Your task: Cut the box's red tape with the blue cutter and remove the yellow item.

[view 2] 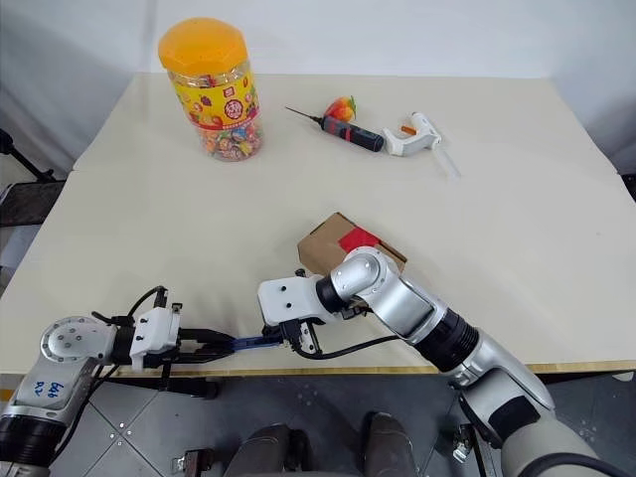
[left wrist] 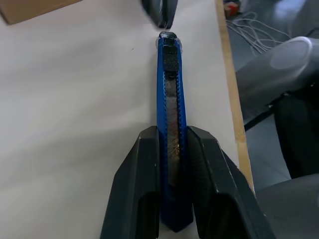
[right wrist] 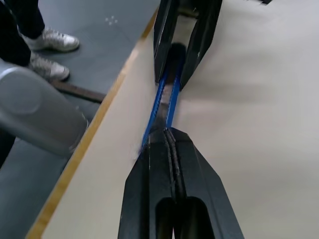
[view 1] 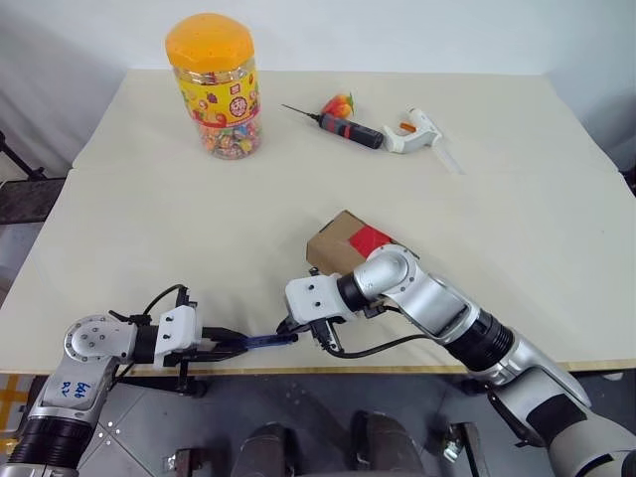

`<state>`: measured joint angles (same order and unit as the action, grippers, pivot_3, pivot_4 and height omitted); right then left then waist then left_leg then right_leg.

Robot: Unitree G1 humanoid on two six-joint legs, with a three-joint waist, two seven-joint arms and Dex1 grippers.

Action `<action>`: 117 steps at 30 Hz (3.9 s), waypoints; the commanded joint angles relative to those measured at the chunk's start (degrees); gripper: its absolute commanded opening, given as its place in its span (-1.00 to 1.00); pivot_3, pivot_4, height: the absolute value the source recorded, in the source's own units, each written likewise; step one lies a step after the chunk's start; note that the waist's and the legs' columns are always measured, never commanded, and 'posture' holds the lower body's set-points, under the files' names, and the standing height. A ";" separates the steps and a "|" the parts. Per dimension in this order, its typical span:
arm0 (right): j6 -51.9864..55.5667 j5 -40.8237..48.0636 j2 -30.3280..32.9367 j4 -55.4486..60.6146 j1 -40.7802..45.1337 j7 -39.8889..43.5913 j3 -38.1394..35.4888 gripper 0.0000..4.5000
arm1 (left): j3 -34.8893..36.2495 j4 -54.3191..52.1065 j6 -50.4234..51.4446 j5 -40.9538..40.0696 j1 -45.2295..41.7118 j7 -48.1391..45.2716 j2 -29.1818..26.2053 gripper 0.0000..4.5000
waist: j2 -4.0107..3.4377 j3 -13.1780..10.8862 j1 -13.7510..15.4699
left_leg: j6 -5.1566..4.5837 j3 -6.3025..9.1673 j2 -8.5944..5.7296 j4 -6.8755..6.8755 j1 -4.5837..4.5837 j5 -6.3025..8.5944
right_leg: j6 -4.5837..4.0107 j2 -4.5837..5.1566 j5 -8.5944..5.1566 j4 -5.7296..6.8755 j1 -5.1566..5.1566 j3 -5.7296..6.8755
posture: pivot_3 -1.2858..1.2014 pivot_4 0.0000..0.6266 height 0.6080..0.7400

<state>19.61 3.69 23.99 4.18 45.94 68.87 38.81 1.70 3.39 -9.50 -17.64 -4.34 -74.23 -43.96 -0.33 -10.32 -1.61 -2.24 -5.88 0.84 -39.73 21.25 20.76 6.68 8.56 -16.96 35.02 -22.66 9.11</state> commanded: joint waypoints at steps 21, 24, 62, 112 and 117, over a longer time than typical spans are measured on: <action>-7.09 -5.54 -2.82 -6.70 -2.75 1.22 0.92 -0.98 | -0.39 -3.22 3.70 -1.05 0.95 -1.20 -2.03 -0.80 | 0.00 0.00 -0.06 | 0.01 -0.03 0.04 -0.02 -0.08 -0.01 | 0.00 -0.02 0.00 0.07 0.02 -0.01 | 0.03 -0.52 1.00; -7.92 -5.85 -4.27 -8.34 -2.47 0.99 0.99 -0.98 | -0.39 -3.36 3.75 -1.08 1.06 -1.41 -2.11 -0.80 | 0.00 0.00 -0.09 | 0.01 -0.02 0.04 -0.02 -0.09 -0.01 | 0.00 -0.02 0.00 0.08 0.02 -0.01 | 0.03 -0.52 1.00; 47.35 25.89 9.02 10.07 9.27 -0.52 -27.37 0.03 | 7.80 -2.55 -3.76 -7.51 0.10 7.30 7.91 -0.80 | -0.02 -0.02 0.06 | 0.02 0.23 0.05 -0.19 0.08 0.01 | 0.00 0.01 0.00 0.10 0.03 -0.01 | 0.03 -0.52 1.00; 72.54 38.10 -2.64 -25.78 32.49 -26.44 -25.56 0.99 | 1.00 6.04 -29.54 5.87 -10.56 31.40 22.01 -0.80 | -0.03 -0.02 0.00 | -0.04 0.23 -0.03 -0.23 0.30 -0.02 | 0.07 0.02 0.05 0.06 -0.04 0.14 | 0.03 -0.52 1.00; 71.74 36.95 -3.36 -25.88 32.09 -26.40 -26.55 0.99 | 0.48 5.68 -29.74 5.55 -10.07 30.75 21.70 -0.80 | -0.03 -0.02 0.02 | -0.04 0.23 -0.03 -0.23 0.30 -0.02 | 0.07 0.01 0.05 0.06 -0.04 0.14 | 0.03 -0.52 1.00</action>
<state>92.11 40.62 20.76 -23.51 77.89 41.74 13.31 2.34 11.68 -38.72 -10.95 -15.01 -43.56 -21.63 -0.36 -10.35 -1.59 -2.27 -5.65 0.81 -39.95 21.55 20.74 6.75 8.58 -16.91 35.08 -22.70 9.25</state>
